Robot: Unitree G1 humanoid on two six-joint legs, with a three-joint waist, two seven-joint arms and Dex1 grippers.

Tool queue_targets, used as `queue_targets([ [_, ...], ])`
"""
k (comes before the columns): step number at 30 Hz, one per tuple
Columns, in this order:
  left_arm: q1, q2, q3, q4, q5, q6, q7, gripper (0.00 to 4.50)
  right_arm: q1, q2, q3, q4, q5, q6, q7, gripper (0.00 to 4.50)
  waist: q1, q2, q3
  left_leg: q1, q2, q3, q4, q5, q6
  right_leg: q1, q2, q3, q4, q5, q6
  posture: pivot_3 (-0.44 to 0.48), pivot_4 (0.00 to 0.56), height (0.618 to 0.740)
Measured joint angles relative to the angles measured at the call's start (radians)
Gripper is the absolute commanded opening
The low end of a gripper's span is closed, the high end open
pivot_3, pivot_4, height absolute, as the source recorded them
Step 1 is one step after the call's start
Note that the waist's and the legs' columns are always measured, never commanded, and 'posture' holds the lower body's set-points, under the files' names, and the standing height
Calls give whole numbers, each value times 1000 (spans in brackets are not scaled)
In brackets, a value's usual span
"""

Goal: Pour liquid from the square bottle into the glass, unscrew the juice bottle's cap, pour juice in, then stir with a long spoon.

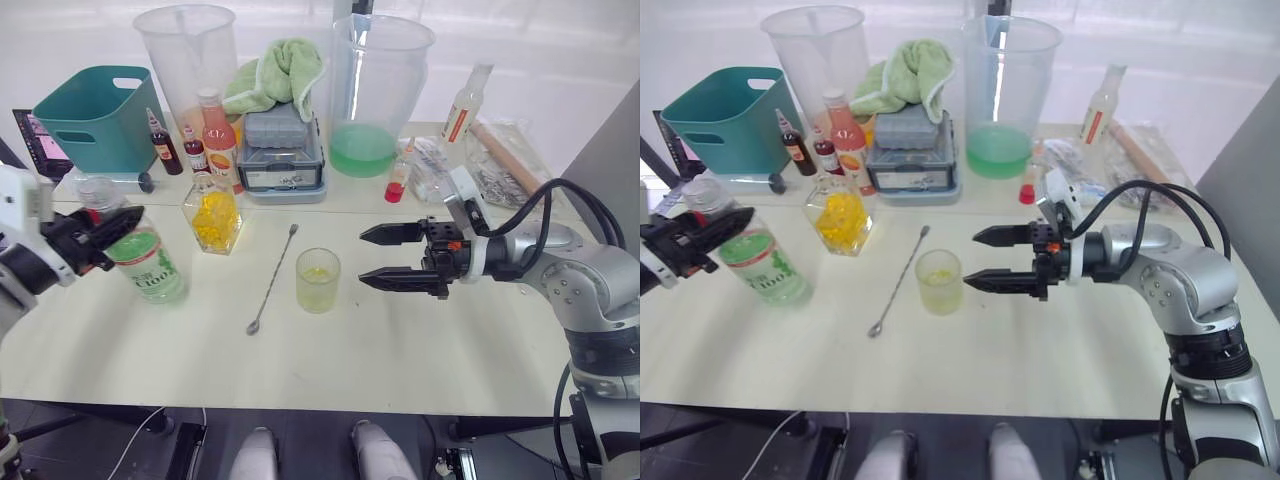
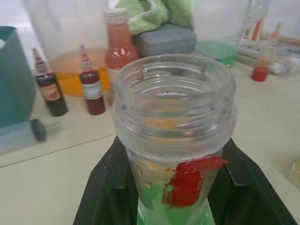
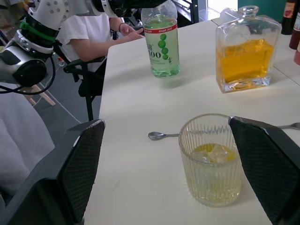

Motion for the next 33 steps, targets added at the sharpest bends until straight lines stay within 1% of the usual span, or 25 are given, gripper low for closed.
queue_targets([
  [3, -48, 1, -8, 84, 4, -16, -7, 1418, -3, 9, 8, -2, -1, 4, 0, 4480, 1, 0, 0, 0, 0, 0, 0, 0, 0, 0, 0, 0, 0, 0, 0, 0, 150, 728],
  [8, -291, 0, -119, 374, 126, -166, 31, 1418, 2, 9, 7, -33, 1, 29, -22, 4480, 2, 0, 0, 0, 0, -1, 0, 0, -1, 0, 0, -2, 0, 2, -3, 0, 150, 728],
  [11, -391, -11, -207, 511, 190, -224, 25, 1418, 13, 7, -7, -50, 7, 35, -37, 4480, 1, 0, 0, -1, 0, -1, 0, 0, 0, -1, 0, -2, 0, 3, -5, 0, 150, 728],
  [14, -514, -43, -311, 683, 264, -286, 4, 1418, 28, 9, -16, -66, 10, 42, -63, 4480, 3, 0, 0, -2, 0, -1, 0, 0, -1, -1, 0, -2, 0, 3, -5, 0, 150, 728],
  [18, -639, -62, -382, 868, 338, -363, -9, 1418, 43, 8, -25, -89, 11, 52, -94, 4480, -3, -1, 0, -3, 0, -1, -1, 0, 0, -2, 0, -2, 0, 3, -5, 0, 150, 728],
  [21, -698, -67, -409, 961, 379, -419, -11, 1418, 74, 5, -51, -117, 19, 57, -115, 4480, -9, -1, 0, -3, 0, -1, -1, 0, 0, -3, 0, -2, 0, 3, -5, 0, 150, 728],
  [23, -712, -71, -417, 1005, 399, -444, -18, 1418, 86, 4, -60, -134, 21, 71, -131, 4480, -11, -1, 0, -3, 0, -1, -1, 0, 0, -3, 0, -2, 1, 3, -5, 0, 150, 728],
  [28, -714, -78, -421, 1034, 412, -486, -42, 1418, 91, 4, -69, -153, 30, 74, -147, 4480, -7, -1, 0, -3, 0, -2, -1, 0, 0, -2, 0, -2, 1, 3, -5, 0, 150, 728],
  [30, -714, -78, -418, 1034, 412, -485, -45, 2341, 91, 4, -69, -155, 33, 74, -151, 4500, -7, -1, 0, -3, 0, -2, -1, 0, 0, -2, 0, -2, 1, 3, -5, 0, 150, 728],
  [33, -713, -78, -408, 1033, 410, -479, -46, 3299, 91, 4, -69, -155, 33, 74, -153, 4500, -7, -1, 0, -3, 0, -2, -1, 0, 0, -2, 0, -2, 1, 3, -5, 0, 150, 728],
])
